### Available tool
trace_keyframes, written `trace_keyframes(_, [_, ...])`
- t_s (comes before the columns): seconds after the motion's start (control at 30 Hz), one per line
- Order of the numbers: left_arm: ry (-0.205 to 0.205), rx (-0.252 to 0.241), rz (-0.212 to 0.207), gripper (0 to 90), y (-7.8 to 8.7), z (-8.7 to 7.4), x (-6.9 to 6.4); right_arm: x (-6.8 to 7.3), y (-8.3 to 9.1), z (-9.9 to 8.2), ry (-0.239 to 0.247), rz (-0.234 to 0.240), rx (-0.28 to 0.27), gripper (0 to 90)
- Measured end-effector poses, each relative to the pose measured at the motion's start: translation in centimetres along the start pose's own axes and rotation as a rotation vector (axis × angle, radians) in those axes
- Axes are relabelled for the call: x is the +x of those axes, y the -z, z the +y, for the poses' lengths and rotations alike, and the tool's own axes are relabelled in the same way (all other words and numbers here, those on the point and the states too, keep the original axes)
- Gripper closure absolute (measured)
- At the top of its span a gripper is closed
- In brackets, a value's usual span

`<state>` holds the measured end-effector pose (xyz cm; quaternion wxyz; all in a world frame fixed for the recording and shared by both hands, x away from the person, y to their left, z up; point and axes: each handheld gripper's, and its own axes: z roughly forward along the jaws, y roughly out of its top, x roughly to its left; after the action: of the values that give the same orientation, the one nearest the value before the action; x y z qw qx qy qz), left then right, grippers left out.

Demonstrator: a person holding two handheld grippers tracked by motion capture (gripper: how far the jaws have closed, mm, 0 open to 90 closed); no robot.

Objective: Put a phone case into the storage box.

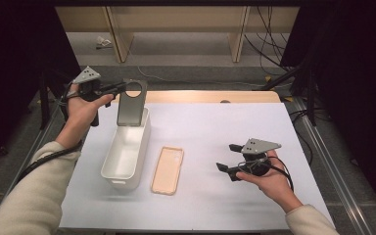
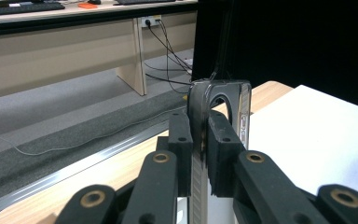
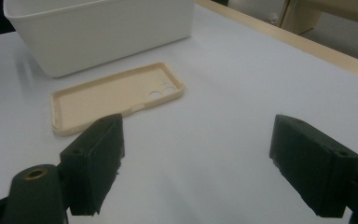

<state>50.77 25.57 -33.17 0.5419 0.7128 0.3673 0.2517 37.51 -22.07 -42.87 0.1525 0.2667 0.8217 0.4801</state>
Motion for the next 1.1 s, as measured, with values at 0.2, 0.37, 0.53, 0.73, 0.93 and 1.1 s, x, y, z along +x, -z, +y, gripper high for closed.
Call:
trace_keyframes(0.2, [0.006,0.004,-0.002,81.5,-0.3,-0.2,0.3,-0.1,0.0,0.0,-0.002,0.000,-0.002,18.8])
trace_keyframes(0.37, [0.005,0.007,0.000,81.5,-0.5,-0.2,0.4,0.0,0.0,0.0,-0.002,0.002,0.000,18.9])
trace_keyframes(0.53, [0.010,0.009,0.001,81.5,-0.7,-0.4,0.5,-0.1,0.0,0.0,-0.005,-0.001,-0.003,19.0])
trace_keyframes(0.73, [0.016,0.016,0.004,81.5,-1.0,-0.7,0.6,-0.1,0.0,0.0,-0.005,-0.001,-0.003,19.0])
trace_keyframes(0.93, [0.017,0.021,0.005,81.4,-1.2,-0.8,0.7,-0.1,0.0,0.0,-0.005,-0.001,-0.004,19.1])
trace_keyframes(1.1, [0.019,0.024,0.007,81.4,-1.3,-0.9,0.8,-0.1,0.0,0.0,-0.006,0.001,-0.004,19.1])
